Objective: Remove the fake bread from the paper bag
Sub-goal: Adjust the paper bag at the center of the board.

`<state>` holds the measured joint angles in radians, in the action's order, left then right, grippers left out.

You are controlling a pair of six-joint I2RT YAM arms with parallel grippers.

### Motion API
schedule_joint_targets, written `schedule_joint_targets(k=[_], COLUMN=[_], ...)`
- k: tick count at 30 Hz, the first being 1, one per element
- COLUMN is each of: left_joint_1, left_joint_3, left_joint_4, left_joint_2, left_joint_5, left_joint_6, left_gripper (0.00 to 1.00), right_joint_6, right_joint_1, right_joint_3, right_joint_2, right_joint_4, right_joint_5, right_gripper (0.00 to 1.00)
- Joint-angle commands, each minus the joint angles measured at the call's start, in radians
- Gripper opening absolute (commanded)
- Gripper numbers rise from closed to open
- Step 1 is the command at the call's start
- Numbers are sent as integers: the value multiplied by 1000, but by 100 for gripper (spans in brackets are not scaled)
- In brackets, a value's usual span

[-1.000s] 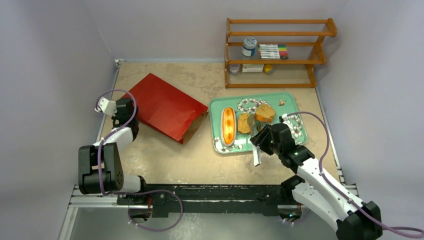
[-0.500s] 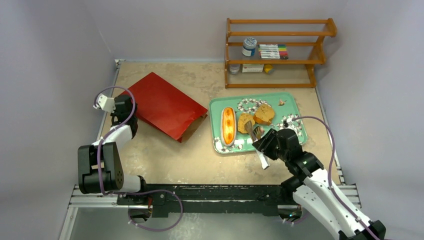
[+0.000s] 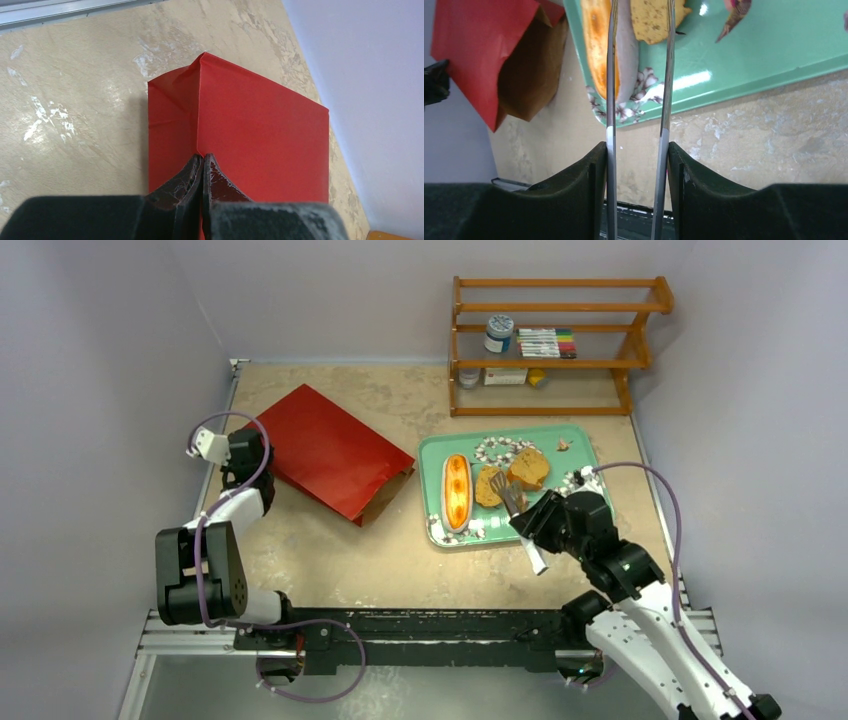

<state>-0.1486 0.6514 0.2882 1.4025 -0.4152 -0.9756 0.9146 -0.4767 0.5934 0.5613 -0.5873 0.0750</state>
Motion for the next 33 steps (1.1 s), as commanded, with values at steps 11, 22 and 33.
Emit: schedule_joint_targets(k=[11, 22, 33], left_joint_1=[-22, -43, -74], left_joint_3=[69, 104, 162], left_joint_4=[5, -26, -101], left_joint_2=[20, 37, 50], left_joint_5=[31, 62, 136], left_joint_6=[0, 5, 19], left_gripper=[0, 0, 0], right_joint_6=[-169, -184, -145], right_joint_1=[1, -174, -419], right_joint_3=[166, 149, 149], right_joint_2=[96, 227, 445], right_joint_4=[141, 291, 524], right_joint_5=[-150, -180, -98], right_gripper=[43, 42, 42])
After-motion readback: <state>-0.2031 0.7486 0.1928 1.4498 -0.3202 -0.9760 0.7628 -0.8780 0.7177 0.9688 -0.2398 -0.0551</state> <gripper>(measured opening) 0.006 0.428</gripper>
